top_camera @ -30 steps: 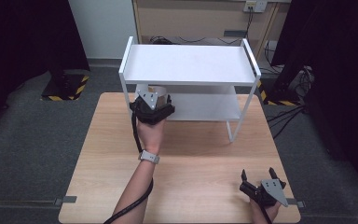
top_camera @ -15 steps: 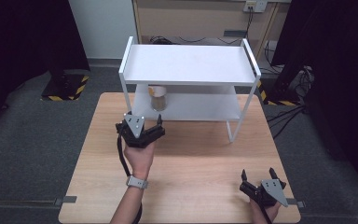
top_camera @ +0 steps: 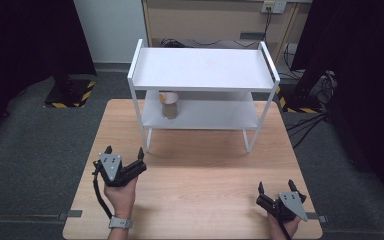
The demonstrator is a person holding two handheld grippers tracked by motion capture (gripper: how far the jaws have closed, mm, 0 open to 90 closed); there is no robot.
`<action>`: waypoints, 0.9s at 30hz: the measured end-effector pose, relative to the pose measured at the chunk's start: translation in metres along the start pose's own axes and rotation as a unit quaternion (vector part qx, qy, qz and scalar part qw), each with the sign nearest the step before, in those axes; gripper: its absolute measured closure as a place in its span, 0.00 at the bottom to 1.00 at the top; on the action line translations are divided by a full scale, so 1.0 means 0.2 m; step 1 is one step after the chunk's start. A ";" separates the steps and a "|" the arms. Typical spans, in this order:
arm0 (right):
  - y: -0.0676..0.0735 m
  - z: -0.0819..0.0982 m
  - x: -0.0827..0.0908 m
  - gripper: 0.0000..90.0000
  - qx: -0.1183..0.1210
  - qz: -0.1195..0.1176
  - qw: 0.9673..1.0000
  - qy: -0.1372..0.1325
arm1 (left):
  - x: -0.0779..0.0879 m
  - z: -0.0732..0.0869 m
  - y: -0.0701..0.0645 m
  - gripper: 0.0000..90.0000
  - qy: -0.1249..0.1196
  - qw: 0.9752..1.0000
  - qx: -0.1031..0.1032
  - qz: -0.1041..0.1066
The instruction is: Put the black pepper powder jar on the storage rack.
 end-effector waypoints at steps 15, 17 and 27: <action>0.00 -0.02 -0.01 0.01 0.002 -0.002 1.000 0.013 | 0.12 0.25 0.18 0.00 0.024 1.000 0.005 -0.014; 0.00 -0.02 -0.01 0.01 0.002 -0.003 1.000 0.014 | 0.12 0.26 0.20 0.00 0.029 0.999 0.009 -0.020; 0.00 -0.02 -0.01 0.01 0.002 0.000 1.000 0.016 | 0.12 0.33 0.25 0.00 0.064 0.997 0.028 -0.027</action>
Point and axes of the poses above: each handheld gripper's, and its own axes: x roughly backward along the jaws, z roughly out of its underside, y roughly to its left, the point moved 3 cm from there along -x, roughly forward along the jaws, and after that the axes turned 7 degrees about z, right-handed, at the moved point
